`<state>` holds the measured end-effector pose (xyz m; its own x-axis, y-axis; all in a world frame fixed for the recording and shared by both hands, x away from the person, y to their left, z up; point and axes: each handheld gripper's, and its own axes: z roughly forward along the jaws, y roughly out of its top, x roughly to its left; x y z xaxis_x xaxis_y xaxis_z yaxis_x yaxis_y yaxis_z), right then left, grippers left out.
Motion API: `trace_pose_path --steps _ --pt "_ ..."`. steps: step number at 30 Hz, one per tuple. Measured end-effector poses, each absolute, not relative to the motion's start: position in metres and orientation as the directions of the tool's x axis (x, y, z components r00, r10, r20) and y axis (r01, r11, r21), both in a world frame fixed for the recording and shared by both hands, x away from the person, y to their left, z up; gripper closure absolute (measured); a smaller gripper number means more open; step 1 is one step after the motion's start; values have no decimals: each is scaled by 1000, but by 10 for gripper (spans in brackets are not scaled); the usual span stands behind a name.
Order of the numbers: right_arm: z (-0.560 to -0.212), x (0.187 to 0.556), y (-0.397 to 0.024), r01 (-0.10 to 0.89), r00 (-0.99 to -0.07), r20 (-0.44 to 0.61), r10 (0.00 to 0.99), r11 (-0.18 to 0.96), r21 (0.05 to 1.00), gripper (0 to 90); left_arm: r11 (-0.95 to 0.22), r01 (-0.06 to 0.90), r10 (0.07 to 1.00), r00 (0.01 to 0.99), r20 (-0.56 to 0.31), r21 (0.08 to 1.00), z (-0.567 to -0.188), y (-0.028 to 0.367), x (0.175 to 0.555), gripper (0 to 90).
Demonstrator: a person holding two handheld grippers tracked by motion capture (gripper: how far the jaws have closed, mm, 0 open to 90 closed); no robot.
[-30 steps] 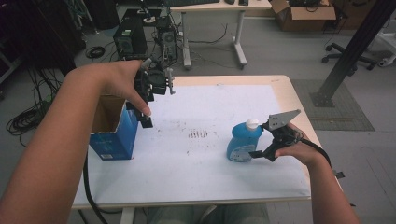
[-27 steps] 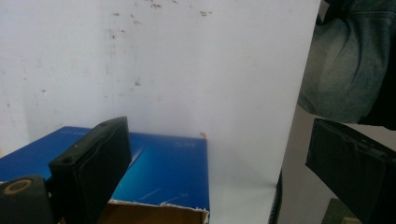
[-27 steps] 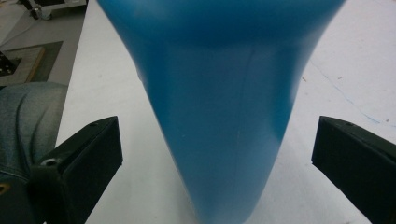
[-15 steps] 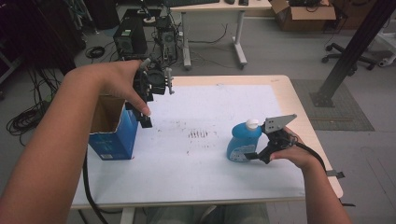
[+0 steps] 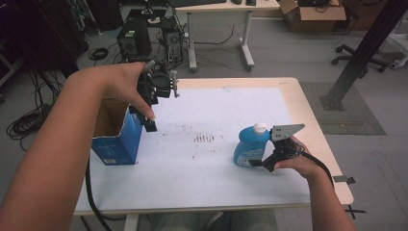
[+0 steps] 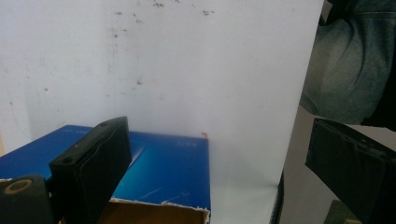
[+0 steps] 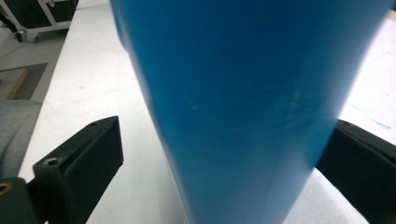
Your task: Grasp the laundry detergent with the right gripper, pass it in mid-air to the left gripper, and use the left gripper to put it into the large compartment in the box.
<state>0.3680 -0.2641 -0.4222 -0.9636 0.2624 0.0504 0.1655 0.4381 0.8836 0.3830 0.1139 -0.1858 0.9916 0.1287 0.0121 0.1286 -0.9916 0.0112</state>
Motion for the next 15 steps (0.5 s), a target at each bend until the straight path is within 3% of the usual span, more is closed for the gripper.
trace_pose_path --steps 15 --pt "-428 364 -258 139 -961 19 276 420 897 127 -991 130 130 991 15 15 -185 116 383 71"
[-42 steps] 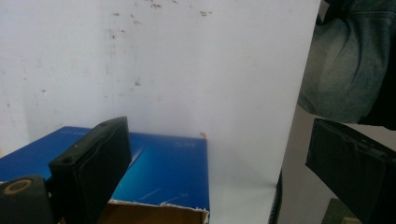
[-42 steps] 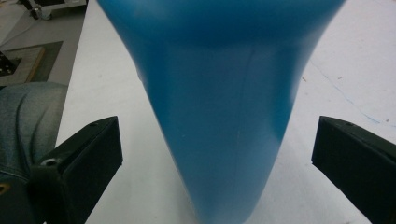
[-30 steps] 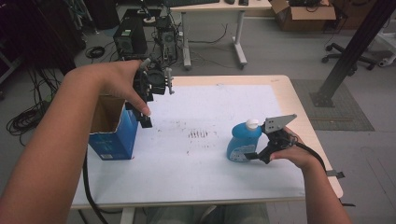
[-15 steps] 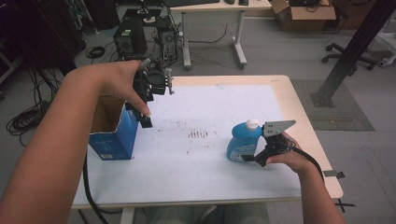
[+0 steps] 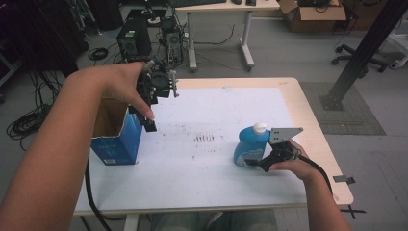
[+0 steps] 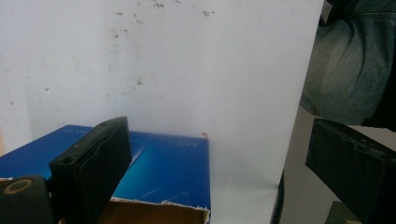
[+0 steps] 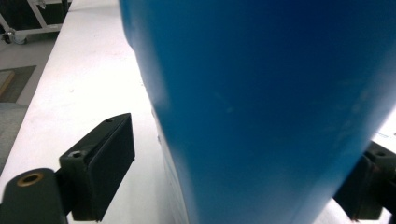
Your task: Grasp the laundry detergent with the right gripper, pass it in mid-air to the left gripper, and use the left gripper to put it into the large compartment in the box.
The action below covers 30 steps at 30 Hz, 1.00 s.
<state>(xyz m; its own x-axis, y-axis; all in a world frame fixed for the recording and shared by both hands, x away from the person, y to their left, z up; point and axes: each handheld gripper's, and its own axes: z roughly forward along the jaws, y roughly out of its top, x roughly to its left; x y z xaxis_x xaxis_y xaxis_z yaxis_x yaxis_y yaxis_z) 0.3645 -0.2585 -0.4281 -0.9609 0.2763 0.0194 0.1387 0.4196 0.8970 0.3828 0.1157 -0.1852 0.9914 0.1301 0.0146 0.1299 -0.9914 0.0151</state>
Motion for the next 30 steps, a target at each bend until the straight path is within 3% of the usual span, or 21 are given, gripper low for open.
trace_pose_path --steps 12,20,30 --pt "-434 362 -257 123 -961 7 278 405 906 185 -992 127 127 992 11 15 -186 113 383 70" --pt "-433 362 -257 105 -962 -9 273 403 909 288 -991 130 130 991 13 19 -185 115 384 70" --pt "-435 362 -258 105 -962 -7 274 390 915 343 -991 132 133 991 18 23 -184 116 384 68"
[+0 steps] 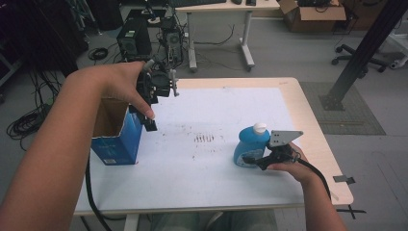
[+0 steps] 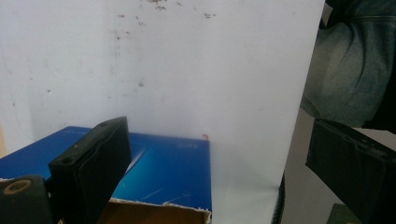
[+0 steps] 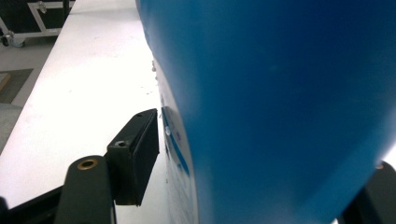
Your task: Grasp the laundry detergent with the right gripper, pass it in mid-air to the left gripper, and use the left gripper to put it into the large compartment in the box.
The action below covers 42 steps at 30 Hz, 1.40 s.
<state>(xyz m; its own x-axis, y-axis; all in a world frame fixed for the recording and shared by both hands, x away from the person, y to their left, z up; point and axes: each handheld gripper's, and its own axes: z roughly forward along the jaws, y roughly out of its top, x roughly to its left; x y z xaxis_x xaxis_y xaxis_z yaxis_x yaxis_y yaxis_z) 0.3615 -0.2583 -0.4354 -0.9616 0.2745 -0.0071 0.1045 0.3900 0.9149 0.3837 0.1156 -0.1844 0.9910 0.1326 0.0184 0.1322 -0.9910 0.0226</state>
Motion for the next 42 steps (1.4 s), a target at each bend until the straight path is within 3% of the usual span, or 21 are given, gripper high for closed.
trace_pose_path --steps 29,42 --pt "-439 360 -267 102 -965 13 261 332 938 444 -992 126 126 992 14 22 -186 112 385 68" --pt "-402 360 -265 45 -973 -40 229 356 933 442 -992 120 121 993 10 28 -185 108 386 64"
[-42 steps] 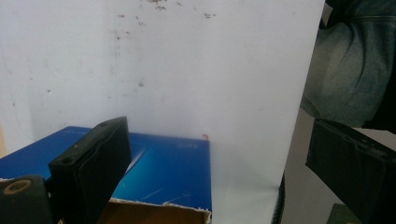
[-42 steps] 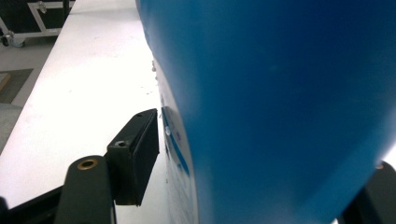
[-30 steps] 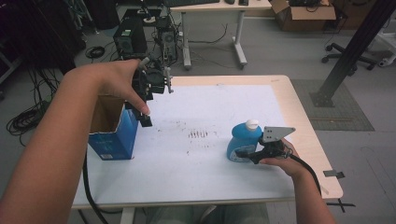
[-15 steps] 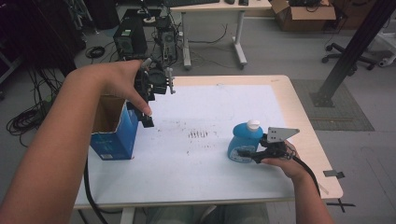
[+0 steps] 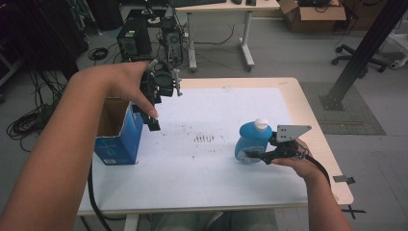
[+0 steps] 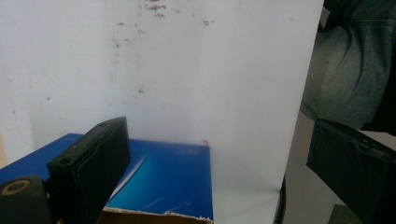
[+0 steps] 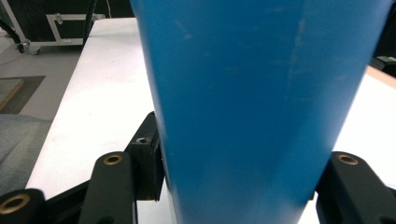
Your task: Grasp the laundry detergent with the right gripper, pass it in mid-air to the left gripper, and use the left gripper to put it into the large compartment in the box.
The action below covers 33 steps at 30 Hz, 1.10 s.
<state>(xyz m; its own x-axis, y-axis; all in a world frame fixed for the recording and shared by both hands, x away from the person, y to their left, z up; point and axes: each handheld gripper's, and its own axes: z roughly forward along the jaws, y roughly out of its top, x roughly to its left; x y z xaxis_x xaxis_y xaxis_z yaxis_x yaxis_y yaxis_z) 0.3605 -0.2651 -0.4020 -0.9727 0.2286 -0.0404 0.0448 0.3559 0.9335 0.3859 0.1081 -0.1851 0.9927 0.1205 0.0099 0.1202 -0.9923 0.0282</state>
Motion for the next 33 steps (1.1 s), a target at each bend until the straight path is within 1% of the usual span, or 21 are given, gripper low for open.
trace_pose_path --steps 7,17,27,33 --pt "-375 360 -268 5 -974 -81 210 379 925 442 -993 117 118 993 7 27 -183 107 384 60" --pt "-337 358 -265 -31 -979 -107 175 390 920 442 -993 112 112 994 1 50 -175 107 379 57" --pt "-313 354 -257 -65 -982 -129 135 401 914 441 -994 92 92 996 -6 56 -172 99 376 57" --pt "-306 352 -249 -79 -985 -133 107 408 910 441 -995 77 77 997 -8 59 -167 90 374 58"
